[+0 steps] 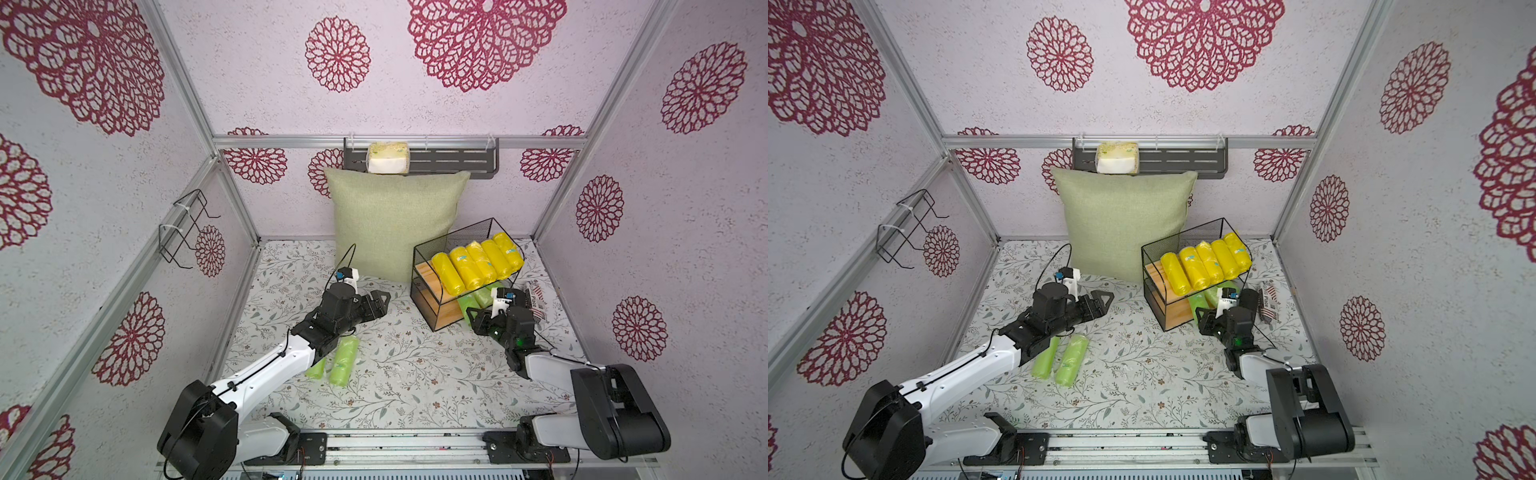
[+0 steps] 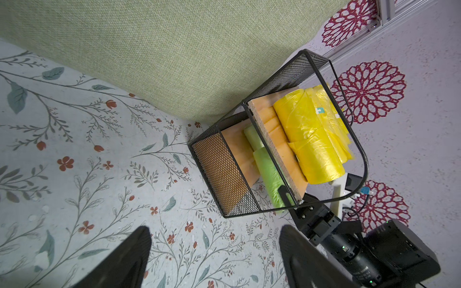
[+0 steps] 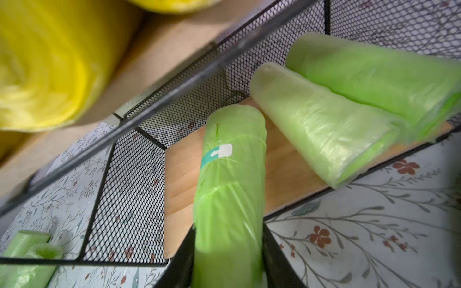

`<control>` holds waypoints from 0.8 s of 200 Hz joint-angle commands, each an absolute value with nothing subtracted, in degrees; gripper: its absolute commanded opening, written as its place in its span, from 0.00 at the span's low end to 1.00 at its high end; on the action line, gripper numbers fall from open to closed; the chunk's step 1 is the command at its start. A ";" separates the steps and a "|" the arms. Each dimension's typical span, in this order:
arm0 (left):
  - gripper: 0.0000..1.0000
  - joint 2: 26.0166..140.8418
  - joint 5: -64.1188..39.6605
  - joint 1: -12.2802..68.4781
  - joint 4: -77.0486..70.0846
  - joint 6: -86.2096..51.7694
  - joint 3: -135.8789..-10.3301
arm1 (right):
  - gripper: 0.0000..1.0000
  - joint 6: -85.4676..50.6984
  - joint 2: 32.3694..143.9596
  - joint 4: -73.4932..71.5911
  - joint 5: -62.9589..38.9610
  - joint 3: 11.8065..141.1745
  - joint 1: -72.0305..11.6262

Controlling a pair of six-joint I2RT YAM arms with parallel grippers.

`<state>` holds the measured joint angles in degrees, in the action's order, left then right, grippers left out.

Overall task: Sort the rolls of trash bags by color and place them on the shelf
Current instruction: Place the roll of trash bags on the shelf.

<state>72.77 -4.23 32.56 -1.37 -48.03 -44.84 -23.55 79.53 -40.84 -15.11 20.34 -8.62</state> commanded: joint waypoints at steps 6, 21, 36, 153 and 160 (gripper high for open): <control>0.86 73.13 -5.28 32.08 -1.93 -48.68 -45.44 | 0.36 -25.71 84.17 -55.19 -16.38 21.82 -8.19; 0.86 73.04 -5.51 32.11 -2.10 -48.78 -45.29 | 0.37 -27.11 87.23 -58.16 -17.13 22.40 -8.06; 0.86 73.04 -5.56 32.11 -2.02 -48.78 -45.26 | 0.37 -28.62 90.08 -61.08 -17.30 22.71 -7.75; 0.86 74.33 -6.67 32.12 -3.03 -49.64 -45.15 | 0.58 -34.19 92.43 -64.07 -18.45 21.64 -4.35; 0.86 74.44 -6.84 32.14 -3.08 -49.79 -45.18 | 0.59 -34.09 91.32 -63.31 -18.46 21.03 -4.15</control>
<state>73.67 -5.80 32.56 -1.54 -49.60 -44.84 -33.50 95.66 -61.87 -18.11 22.09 -4.78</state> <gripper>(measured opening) 0.857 0.576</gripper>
